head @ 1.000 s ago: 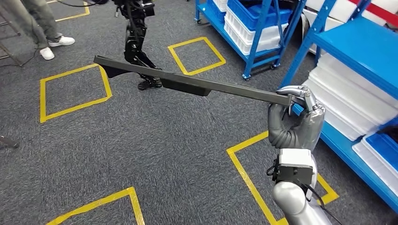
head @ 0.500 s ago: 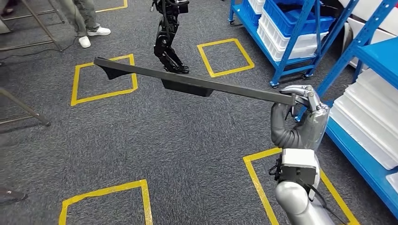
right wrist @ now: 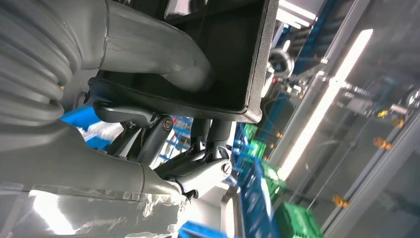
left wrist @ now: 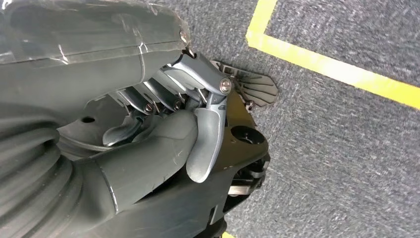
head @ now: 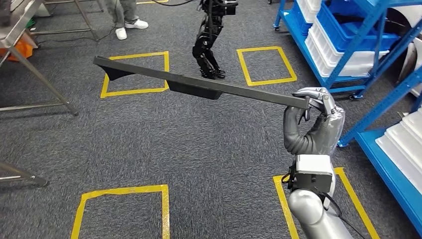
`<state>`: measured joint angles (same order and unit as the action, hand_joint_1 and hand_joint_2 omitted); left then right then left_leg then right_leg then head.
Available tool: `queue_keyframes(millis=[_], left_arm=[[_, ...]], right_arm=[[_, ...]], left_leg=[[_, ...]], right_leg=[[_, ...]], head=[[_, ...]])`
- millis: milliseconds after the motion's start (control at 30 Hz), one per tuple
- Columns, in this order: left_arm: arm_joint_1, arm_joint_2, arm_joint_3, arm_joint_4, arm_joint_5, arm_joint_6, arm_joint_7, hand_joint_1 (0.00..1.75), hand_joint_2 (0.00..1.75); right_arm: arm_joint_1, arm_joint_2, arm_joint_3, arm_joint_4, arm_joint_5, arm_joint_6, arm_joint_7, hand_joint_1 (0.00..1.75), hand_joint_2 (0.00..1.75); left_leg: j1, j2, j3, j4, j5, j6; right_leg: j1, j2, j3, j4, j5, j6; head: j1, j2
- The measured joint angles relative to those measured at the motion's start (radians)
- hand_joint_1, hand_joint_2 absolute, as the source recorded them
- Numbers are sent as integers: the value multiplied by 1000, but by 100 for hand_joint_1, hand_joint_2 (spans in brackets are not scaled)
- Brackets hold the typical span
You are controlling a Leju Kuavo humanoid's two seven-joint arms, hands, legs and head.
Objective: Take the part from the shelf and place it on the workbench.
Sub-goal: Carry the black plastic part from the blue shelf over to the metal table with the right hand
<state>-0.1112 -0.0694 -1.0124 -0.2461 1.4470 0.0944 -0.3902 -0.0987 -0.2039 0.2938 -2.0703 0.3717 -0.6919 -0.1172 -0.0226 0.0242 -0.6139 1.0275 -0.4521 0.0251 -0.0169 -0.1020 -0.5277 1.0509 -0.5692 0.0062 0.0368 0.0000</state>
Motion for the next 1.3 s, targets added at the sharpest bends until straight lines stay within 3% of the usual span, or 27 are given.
queue_keyframes(millis=[33, 100, 133, 167, 200, 233, 300, 333, 400, 467, 533, 600, 667, 700, 733, 767, 833, 900, 967, 1000, 1067, 1100, 1167, 1200, 1233, 1300], left_arm=[[0, 0, 0, 0, 0, -1, 0, 175, 175], [-2, -1, 0, 0, -1, -3, -1, 175, 175], [-3, -2, 0, 0, -1, -4, -1, 175, 175], [-3, -2, 0, 0, -2, -4, 0, 175, 175], [-3, -2, 0, 0, -3, -5, 0, 175, 175], [-2, -3, 0, 0, -4, -5, 0, 175, 175], [-3, -3, 0, 0, -6, -6, 1, 175, 175], [-4, -3, 0, 0, -7, -6, 2, 175, 175], [-5, -3, 0, 0, -10, -7, 3, 175, 175], [-5, -3, 0, 0, -12, -7, 3, 175, 175], [-6, -2, 0, 0, -14, -7, 3, 175, 175], [-9, -2, 0, 0, -15, -7, 3, 175, 175], [-9, -2, 0, 0, -15, -7, 3, 175, 175], [-8, -2, 0, 0, -15, -7, 3, 175, 175], [-7, -2, 0, 0, -15, -7, 3, 175, 175], [-6, -2, 0, 0, -15, -7, 3, 175, 175], [-6, -1, 0, 0, -15, -6, 3, 175, 175], [-7, 0, 0, 0, -16, -6, 3, 175, 175], [-5, 1, 0, 0, -16, -7, 5, 175, 175], [-4, 0, 0, 0, -16, -7, 6, 175, 175], [-3, 0, 0, 0, -16, -7, 9, 175, 175], [-4, -1, 0, 0, -16, -8, 9, 175, 175], [-6, -2, 0, 0, -16, -8, 10, 175, 175], [-5, -2, 0, 0, -16, -8, 10, 175, 175], [-5, -3, 0, 0, -17, -8, 11, 175, 175], [-5, -3, 0, 0, -18, -8, 11, 175, 175]], right_arm=[[-3, 0, 0, 1, 1, 0, 0, 175, 175], [-3, 0, 1, 2, 4, 0, 1, 175, 175], [-1, 0, 1, 3, 5, 0, 2, 175, 175], [0, 0, 1, 4, 6, 0, 3, 175, 175], [1, 0, 1, 5, 8, 0, 3, 175, 175], [1, 0, 1, 6, 10, 0, 2, 175, 175], [3, 0, 1, 7, 14, 0, 1, 175, 175], [5, 0, 1, 7, 15, -1, 1, 175, 175], [10, 1, 1, 7, 16, -1, 0, 175, 175], [11, 2, 1, 7, 15, -1, 0, 175, 175], [12, 3, 1, 7, 15, -1, -1, 175, 175], [12, 4, 1, 7, 14, 0, -1, 175, 175], [12, 4, 1, 7, 14, 0, -1, 175, 175], [12, 4, 1, 7, 14, 0, -1, 175, 175], [12, 4, 1, 7, 14, 0, 0, 175, 175], [12, 4, 1, 7, 14, 0, 0, 175, 175], [12, 5, 1, 7, 14, 0, 0, 175, 175], [12, 5, 1, 7, 14, -1, 0, 175, 175], [11, 5, 1, 7, 12, -1, 0, 175, 175], [11, 5, 1, 7, 10, 0, 0, 175, 175], [11, 4, 1, 7, 7, -1, -2, 175, 175], [11, 4, 1, 7, 5, -1, -3, 175, 175], [14, 4, 1, 7, 1, -1, -5, 175, 175], [15, 4, 0, 7, -2, -1, -5, 175, 175], [16, 4, 0, 7, -4, -1, -6, 175, 175], [16, 4, 0, 7, -6, -2, -9, 175, 175]], left_leg=[[4, -9, 7, -10, 3, 5], [8, -28, 14, -16, 4, 13], [9, -40, 15, -16, 3, 15], [9, -53, 16, -14, 2, 15], [10, -66, 18, -12, 0, 14], [11, -80, 19, -8, -4, 12], [14, -105, 16, 8, -14, 2], [15, -116, 11, 19, -19, -4], [17, -136, -1, 30, -22, -16], [20, -143, -4, 32, -23, -25], [17, -103, -18, 72, -45, -35], [17, -52, -68, 180, -98, -44], [19, -40, -124, 288, -134, -46], [20, -39, -131, 299, -128, -44], [18, -37, -118, 270, -104, -39], [15, -31, -87, 207, -68, -31], [-1, 10, -24, 77, -20, -12], [-17, 34, -2, 22, -12, 2], [-17, 16, 2, 5, -5, 10], [-13, 6, 10, -8, -1, 13], [-2, -11, 29, -34, 8, 19], [-1, -20, 33, -38, 9, 21], [2, -41, 33, -36, 7, 23], [4, -53, 34, -33, 5, 22], [7, -66, 34, -27, 2, 19], [14, -92, 31, -9, -10, 7]], right_leg=[[-1, 24, -12, 33, -20, 2], [-3, 78, -71, 151, -74, 2], [-3, 90, -107, 213, -92, 4], [-3, 95, -133, 248, -93, 6], [-4, 98, -143, 247, -73, 7], [-6, 101, -135, 209, -36, 9], [-14, 136, -94, 89, 36, 14], [-18, 158, -80, 48, 52, 14], [-17, 180, -72, 24, 50, 6], [-14, 158, -67, 20, 53, -7], [-14, 134, -58, 12, 54, -18], [-10, 108, -52, 9, 51, -26], [-5, 80, -48, 9, 46, -30], [-2, 67, -46, 9, 44, -31], [0, 56, -42, 9, 41, -31], [1, 45, -37, 9, 37, -31], [3, 26, -29, 5, 31, -29], [3, 9, -24, -1, 29, -22], [2, -6, -17, -7, 26, -13], [2, 2, -13, -4, 21, -8], [2, 49, -33, 54, -14, -3], [2, 76, -61, 112, -40, -2], [0, 97, -130, 227, -77, 3], [-2, 99, -148, 247, -70, 6], [-4, 101, -148, 228, -43, 9], [-13, 121, -105, 116, 30, 19]], head=[[2, 0], [8, 0], [11, 0], [13, 0], [14, 0], [15, 0], [17, 0], [18, 0], [17, 0], [15, 0], [8, 0], [-1, 0], [-2, 0], [-3, 0], [-2, 0], [-2, 0], [-2, 0], [-2, 0], [-3, 0], [-3, 0], [-1, 0], [1, 0], [7, 0], [8, 0], [9, 0], [12, 0]])
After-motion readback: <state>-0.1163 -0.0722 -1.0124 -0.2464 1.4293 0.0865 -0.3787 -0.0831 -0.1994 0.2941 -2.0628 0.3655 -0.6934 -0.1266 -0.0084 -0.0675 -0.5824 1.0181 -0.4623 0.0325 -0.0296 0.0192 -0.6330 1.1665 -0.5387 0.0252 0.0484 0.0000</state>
